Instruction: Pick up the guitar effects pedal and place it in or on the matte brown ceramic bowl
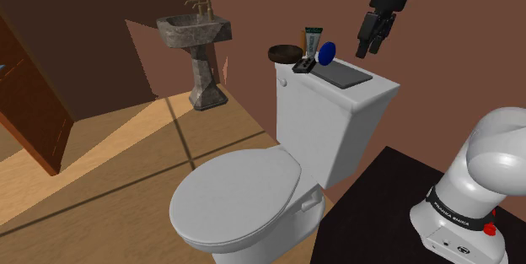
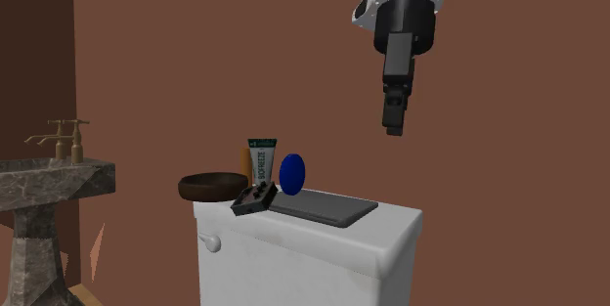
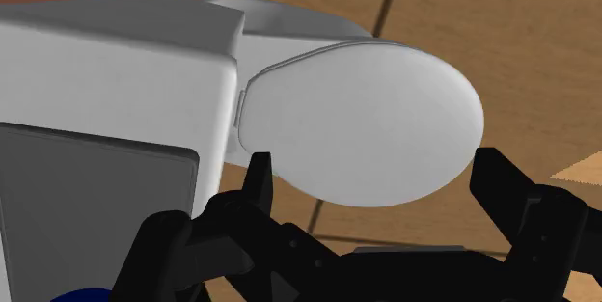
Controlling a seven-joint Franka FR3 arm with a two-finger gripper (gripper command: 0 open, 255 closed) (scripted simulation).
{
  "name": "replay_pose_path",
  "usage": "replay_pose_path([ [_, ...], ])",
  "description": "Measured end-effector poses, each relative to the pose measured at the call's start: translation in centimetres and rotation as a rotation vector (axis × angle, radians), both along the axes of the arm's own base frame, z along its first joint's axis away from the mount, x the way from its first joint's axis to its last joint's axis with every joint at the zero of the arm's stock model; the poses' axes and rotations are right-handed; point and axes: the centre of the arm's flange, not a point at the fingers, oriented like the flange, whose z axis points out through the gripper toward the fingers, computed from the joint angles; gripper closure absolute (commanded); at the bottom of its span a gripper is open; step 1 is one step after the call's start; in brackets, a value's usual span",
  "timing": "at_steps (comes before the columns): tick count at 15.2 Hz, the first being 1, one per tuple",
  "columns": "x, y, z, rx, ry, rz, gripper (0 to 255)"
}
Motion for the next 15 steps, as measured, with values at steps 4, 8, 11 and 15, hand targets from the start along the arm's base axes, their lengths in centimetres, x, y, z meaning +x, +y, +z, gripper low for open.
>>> replay_pose_path([
  [4,1.4,0.7,-1.2,0.002,-0.038,-0.121,0],
  [8,4.5,1.6,-4.0,0.006,-0.113,-0.354,0],
  [11,6.7,1.8,-5.5,0.010,-0.173,-0.535,0],
  [15,10.5,0.9,-7.5,0.015,-0.251,-0.777,0],
])
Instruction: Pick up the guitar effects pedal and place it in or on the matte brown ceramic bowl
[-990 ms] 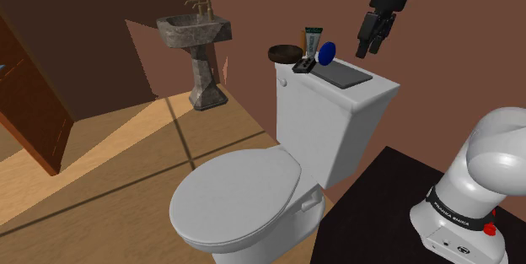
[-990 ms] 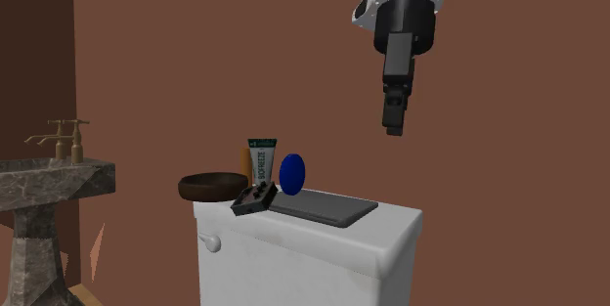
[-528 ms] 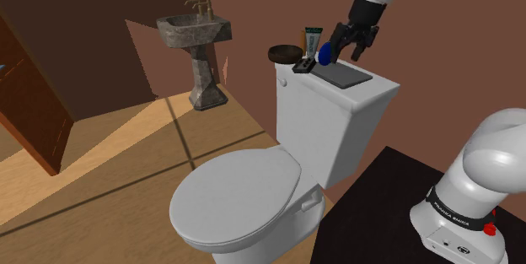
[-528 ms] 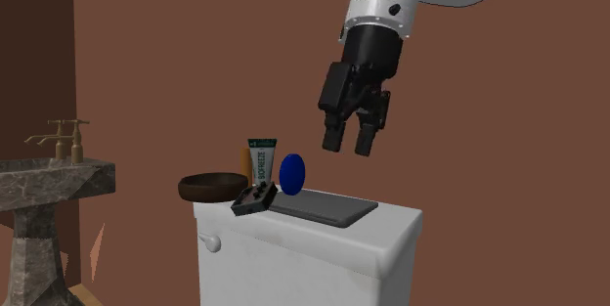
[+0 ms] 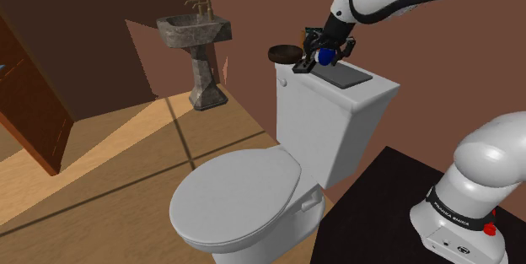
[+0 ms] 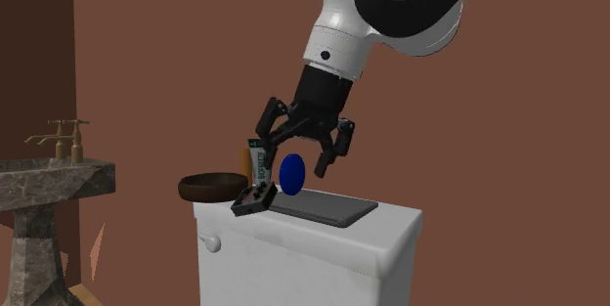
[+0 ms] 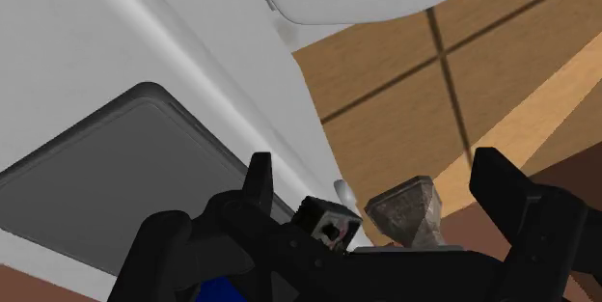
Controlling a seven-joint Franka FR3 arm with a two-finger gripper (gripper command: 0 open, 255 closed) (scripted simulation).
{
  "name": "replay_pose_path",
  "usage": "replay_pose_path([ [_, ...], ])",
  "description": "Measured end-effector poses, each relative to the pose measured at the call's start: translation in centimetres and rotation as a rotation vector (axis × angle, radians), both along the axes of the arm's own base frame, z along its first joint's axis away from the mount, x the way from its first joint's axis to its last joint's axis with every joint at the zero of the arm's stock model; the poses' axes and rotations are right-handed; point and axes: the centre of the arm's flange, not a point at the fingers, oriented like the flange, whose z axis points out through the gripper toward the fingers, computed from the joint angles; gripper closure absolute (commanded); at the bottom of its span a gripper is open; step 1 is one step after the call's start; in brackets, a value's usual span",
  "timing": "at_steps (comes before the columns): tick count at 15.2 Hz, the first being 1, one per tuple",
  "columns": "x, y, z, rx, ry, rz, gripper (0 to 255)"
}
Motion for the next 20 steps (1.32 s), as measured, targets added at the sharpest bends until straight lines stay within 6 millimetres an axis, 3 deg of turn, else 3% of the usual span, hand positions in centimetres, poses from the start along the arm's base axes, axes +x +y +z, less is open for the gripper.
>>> replay_pose_path([
  [3,2.5,-0.8,-1.6,0.002,-0.060,-0.178,0],
  [12,8.8,-6.1,-4.8,0.016,-0.233,-0.708,0],
  [20,10.9,-7.9,-8.1,0.021,-0.251,-0.758,0],
])
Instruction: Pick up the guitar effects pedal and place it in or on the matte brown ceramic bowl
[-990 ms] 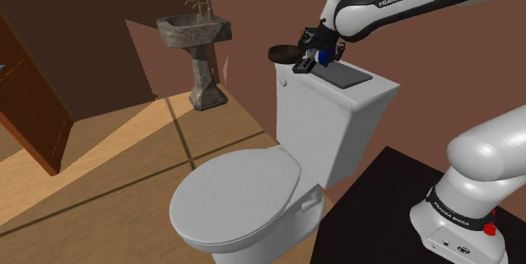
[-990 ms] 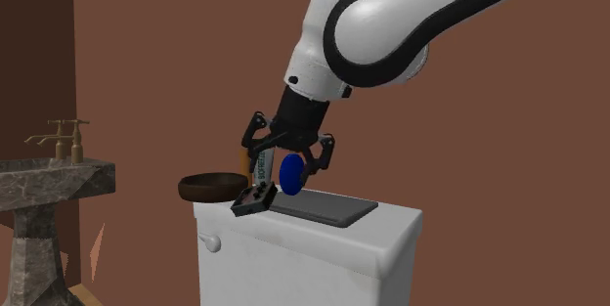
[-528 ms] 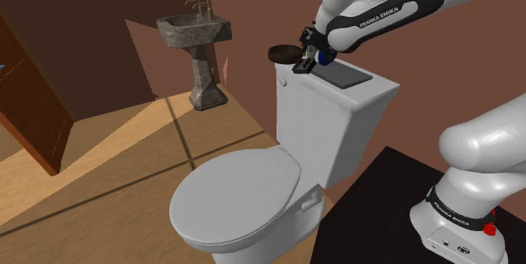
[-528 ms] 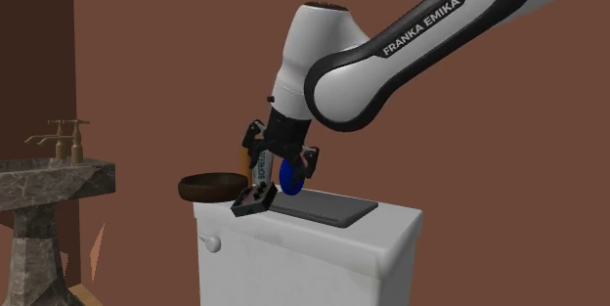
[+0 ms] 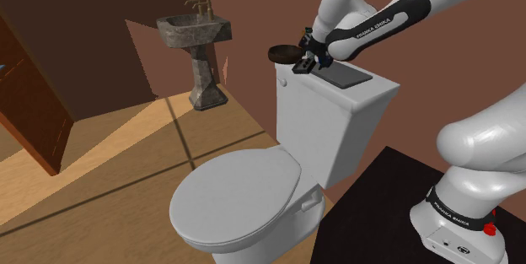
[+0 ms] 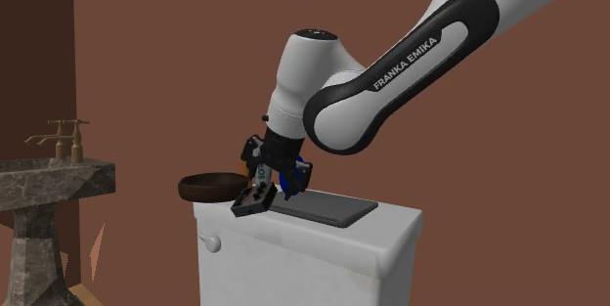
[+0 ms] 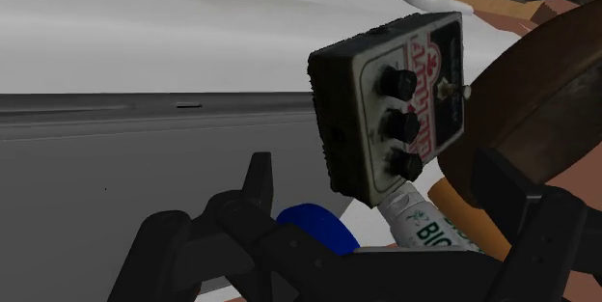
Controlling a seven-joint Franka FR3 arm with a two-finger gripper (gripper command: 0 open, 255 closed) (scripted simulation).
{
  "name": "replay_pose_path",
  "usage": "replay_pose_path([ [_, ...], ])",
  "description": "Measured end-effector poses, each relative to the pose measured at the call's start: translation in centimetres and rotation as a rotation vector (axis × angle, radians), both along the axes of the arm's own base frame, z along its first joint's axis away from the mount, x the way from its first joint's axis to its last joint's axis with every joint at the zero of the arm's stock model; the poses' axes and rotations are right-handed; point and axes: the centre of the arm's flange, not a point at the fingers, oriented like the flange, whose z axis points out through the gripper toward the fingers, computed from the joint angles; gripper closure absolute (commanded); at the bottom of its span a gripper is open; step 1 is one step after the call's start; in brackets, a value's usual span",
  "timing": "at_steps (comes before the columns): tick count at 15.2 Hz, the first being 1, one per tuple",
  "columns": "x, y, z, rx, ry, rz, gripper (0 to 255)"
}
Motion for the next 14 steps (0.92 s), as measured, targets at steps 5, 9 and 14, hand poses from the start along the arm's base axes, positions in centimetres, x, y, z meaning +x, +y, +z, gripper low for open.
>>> replay_pose_path([
  [5,0.28,-0.18,-0.34,0.000,0.000,0.000,0],
  [9,0.29,-0.16,-0.29,0.000,-0.002,0.001,255],
  [14,0.30,-0.20,-0.18,-0.001,-0.005,0.001,255],
])
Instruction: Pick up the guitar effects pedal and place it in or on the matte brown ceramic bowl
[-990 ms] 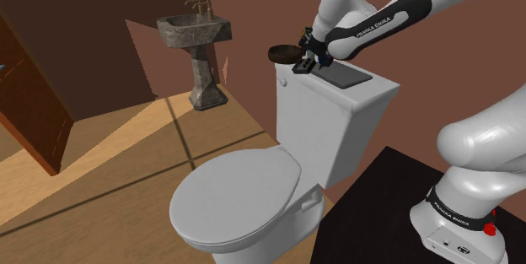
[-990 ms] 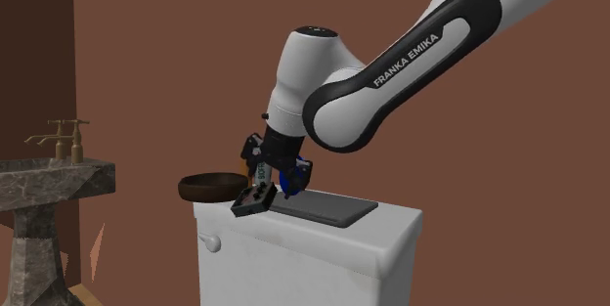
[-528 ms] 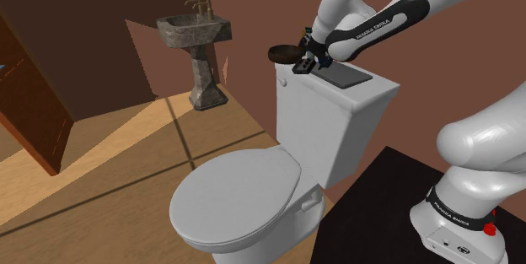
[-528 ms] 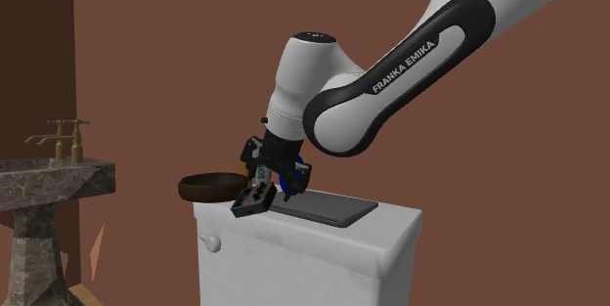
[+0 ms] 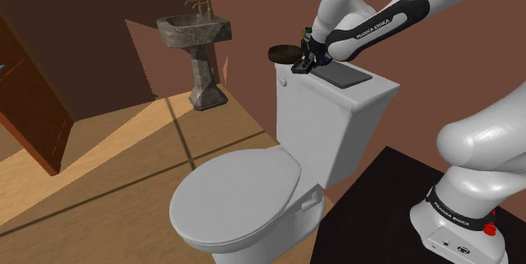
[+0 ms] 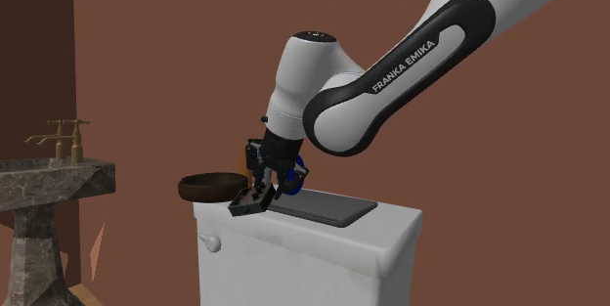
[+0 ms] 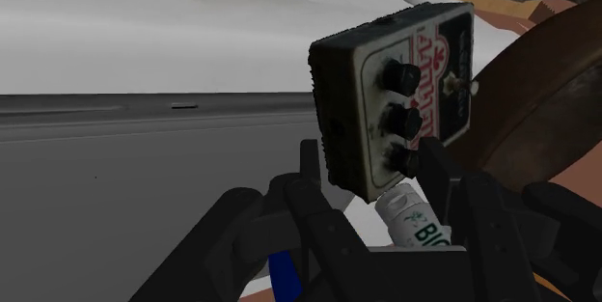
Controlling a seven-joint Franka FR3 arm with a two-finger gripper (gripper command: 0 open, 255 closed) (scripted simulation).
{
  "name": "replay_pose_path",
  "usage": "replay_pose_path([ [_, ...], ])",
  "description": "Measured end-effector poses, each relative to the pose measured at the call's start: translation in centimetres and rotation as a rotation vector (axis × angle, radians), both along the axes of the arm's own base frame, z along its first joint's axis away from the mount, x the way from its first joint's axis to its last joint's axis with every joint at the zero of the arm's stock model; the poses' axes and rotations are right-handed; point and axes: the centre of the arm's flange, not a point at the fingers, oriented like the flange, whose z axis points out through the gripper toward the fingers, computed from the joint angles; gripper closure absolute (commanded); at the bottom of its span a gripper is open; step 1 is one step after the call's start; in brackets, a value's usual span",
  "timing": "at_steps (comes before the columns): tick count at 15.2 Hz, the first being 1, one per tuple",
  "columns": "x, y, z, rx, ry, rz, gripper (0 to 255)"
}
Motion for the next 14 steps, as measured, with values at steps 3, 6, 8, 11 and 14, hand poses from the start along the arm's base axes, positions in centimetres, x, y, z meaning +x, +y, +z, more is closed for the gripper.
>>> replay_pose_path([
  [3,0.0,0.0,0.0,0.000,0.001,0.000,255],
  [6,0.0,0.0,0.9,0.001,0.004,-0.001,255],
  [8,0.1,0.0,2.0,0.001,0.004,-0.001,255],
  [11,0.2,0.0,3.5,0.001,0.004,-0.001,255],
  [14,-0.1,0.0,5.1,0.001,0.004,-0.001,255],
])
